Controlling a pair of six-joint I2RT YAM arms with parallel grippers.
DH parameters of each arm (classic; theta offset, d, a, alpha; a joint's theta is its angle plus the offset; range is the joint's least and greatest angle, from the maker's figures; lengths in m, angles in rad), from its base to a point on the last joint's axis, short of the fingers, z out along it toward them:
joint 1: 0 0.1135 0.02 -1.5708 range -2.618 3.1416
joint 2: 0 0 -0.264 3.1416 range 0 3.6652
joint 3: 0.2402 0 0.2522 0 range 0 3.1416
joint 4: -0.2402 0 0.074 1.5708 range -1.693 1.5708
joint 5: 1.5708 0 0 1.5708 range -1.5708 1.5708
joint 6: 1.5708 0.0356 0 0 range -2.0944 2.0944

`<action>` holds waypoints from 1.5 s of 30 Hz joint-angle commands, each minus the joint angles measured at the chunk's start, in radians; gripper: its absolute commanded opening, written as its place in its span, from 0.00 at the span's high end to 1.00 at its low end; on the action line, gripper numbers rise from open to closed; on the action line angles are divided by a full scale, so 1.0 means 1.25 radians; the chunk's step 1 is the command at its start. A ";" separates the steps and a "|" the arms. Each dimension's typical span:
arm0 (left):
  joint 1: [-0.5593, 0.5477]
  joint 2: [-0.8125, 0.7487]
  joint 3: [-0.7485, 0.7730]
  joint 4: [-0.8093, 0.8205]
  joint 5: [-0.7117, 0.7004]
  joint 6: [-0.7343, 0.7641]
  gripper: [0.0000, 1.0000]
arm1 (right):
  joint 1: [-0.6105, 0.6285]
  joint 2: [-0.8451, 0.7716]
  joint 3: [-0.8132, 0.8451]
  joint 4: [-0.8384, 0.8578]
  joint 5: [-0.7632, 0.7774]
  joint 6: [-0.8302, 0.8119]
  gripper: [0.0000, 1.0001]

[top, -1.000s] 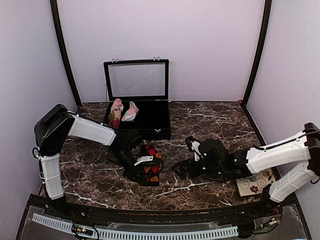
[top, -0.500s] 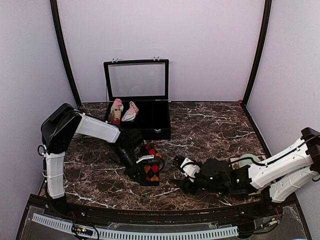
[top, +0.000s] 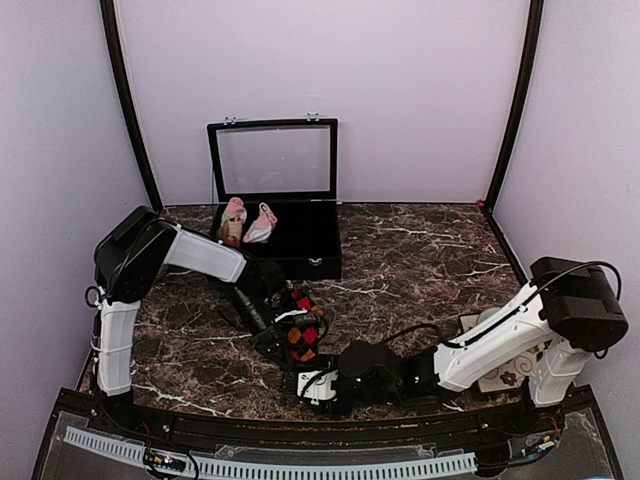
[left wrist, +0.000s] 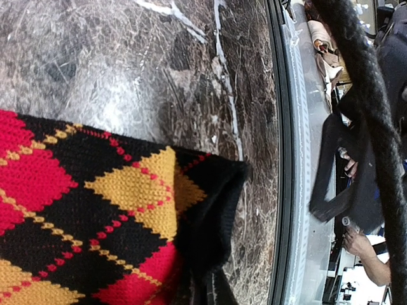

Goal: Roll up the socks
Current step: Pick up the sock from the center of the board.

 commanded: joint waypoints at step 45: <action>0.020 -0.172 -0.003 0.004 -0.312 0.019 0.01 | -0.183 0.203 0.091 -0.217 -0.251 0.140 1.00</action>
